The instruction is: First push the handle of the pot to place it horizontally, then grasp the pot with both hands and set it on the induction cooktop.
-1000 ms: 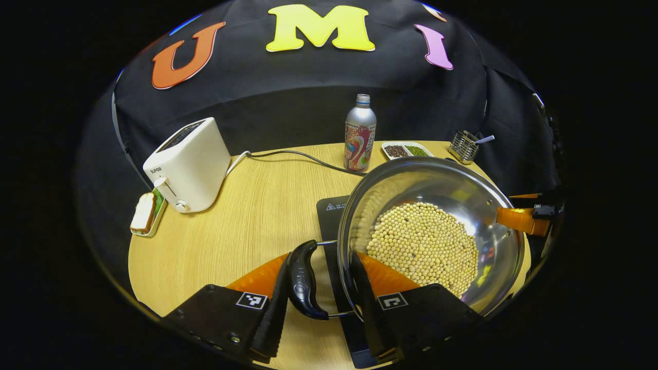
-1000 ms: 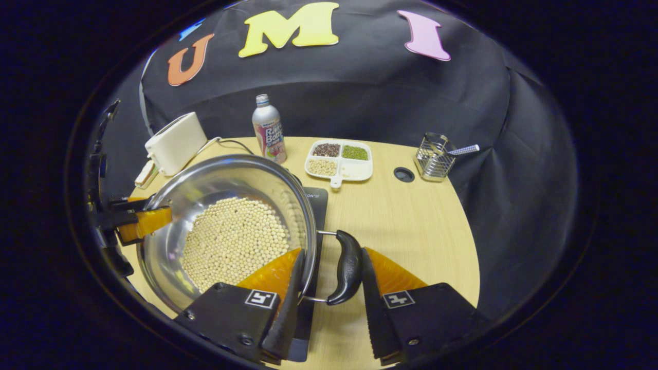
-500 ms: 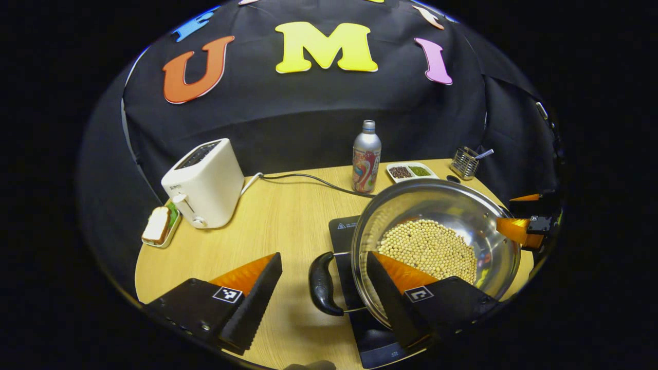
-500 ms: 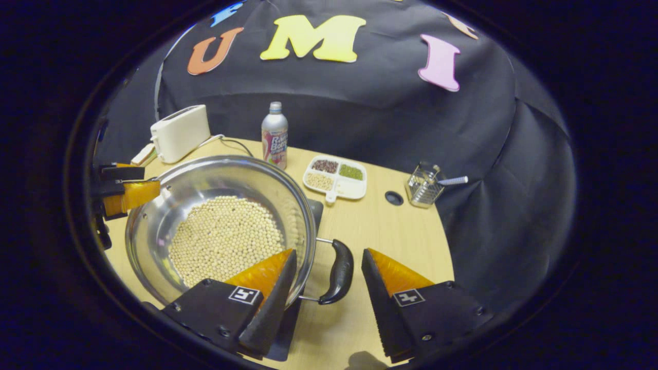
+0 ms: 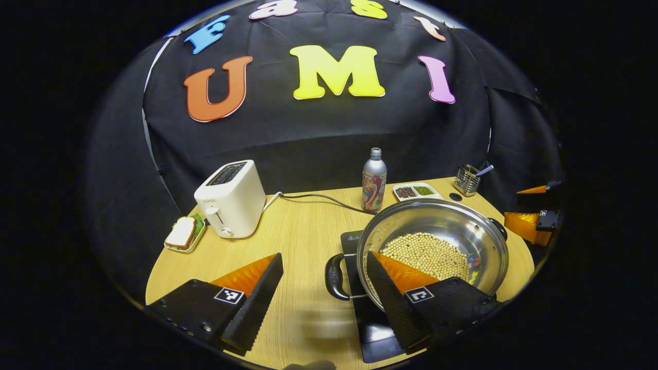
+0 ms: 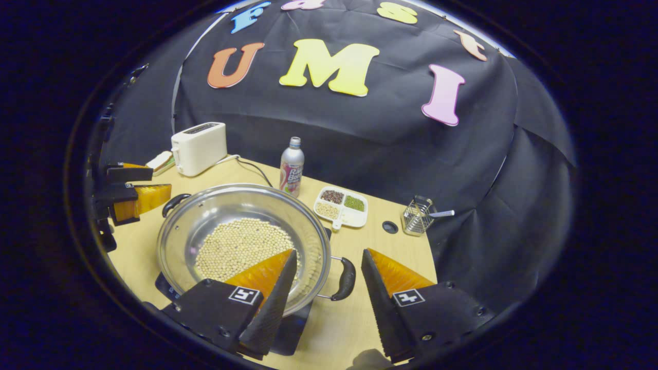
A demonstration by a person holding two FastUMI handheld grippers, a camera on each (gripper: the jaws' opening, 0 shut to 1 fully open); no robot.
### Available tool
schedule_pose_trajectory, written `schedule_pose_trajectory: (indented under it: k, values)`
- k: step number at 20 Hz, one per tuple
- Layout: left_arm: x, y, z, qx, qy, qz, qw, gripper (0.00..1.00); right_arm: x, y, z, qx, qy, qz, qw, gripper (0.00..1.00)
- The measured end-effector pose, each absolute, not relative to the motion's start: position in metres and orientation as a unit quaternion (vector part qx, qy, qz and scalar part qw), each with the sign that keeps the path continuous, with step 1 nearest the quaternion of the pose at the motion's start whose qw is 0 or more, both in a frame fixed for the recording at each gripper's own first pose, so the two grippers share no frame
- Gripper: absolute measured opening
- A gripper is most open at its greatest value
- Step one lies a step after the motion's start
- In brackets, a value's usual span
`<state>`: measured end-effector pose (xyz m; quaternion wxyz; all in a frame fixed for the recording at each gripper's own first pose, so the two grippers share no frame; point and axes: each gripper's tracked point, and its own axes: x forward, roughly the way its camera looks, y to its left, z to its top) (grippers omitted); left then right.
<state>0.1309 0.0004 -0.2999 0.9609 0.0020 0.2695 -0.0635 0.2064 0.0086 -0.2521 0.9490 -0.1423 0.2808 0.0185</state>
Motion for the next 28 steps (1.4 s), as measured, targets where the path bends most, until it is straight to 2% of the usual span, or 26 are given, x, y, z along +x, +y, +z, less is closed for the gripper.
schedule_pose_trajectory:
  k: [3,4,5,7,8,10,11,12,13,19,26,27,28]
  values:
    - [0.119,0.007,-0.276,-0.005,0.25,-0.055,0.967,0.97,0.194,0.016,-0.228,-0.145,0.261,0.019,0.954,0.8]
    - [0.114,0.013,-0.268,-0.006,0.244,-0.051,0.968,0.97,0.19,0.019,-0.217,-0.146,0.252,0.018,0.957,0.84]
    - [0.109,0.018,-0.258,-0.007,0.236,-0.05,0.97,0.97,0.185,0.022,-0.206,-0.146,0.241,0.018,0.959,0.8]
    - [0.097,0.03,-0.232,-0.005,0.217,-0.045,0.975,0.97,0.175,0.028,-0.178,-0.143,0.216,0.016,0.966,0.8]
    - [0.091,0.037,-0.217,-0.005,0.207,-0.041,0.977,0.98,0.169,0.031,-0.161,-0.14,0.201,0.014,0.969,0.84]
    - [0.077,0.046,-0.188,-0.014,0.187,-0.038,0.982,0.97,0.154,0.036,-0.126,-0.131,0.168,0.01,0.977,0.82]
    - [0.068,0.051,-0.171,-0.018,0.175,-0.036,0.984,0.97,0.148,0.038,-0.107,-0.124,0.151,0.005,0.981,0.86]
    - [0.063,0.057,-0.155,-0.02,0.16,-0.035,0.986,0.97,0.142,0.041,-0.088,-0.114,0.132,0.003,0.985,0.99]
    - [0.057,0.061,-0.14,-0.021,0.145,-0.036,0.989,0.97,0.134,0.044,-0.071,-0.104,0.114,0.0,0.988,1.0]
    - [0.022,0.077,-0.054,-0.03,0.075,-0.042,0.996,0.97,0.083,0.061,0.011,-0.025,0.047,0.001,0.999,1.0]
    - [-0.001,0.094,0.006,-0.026,0.01,-0.03,0.999,0.97,0.047,0.066,0.043,0.022,0.02,-0.011,1.0,1.0]
    - [-0.002,0.094,0.01,-0.031,0.006,-0.031,0.999,1.0,0.043,0.067,0.045,0.022,0.019,-0.013,0.999,1.0]
    - [-0.007,0.091,0.012,-0.037,0.007,-0.036,0.999,0.96,0.04,0.067,0.046,0.022,0.017,-0.015,1.0,1.0]
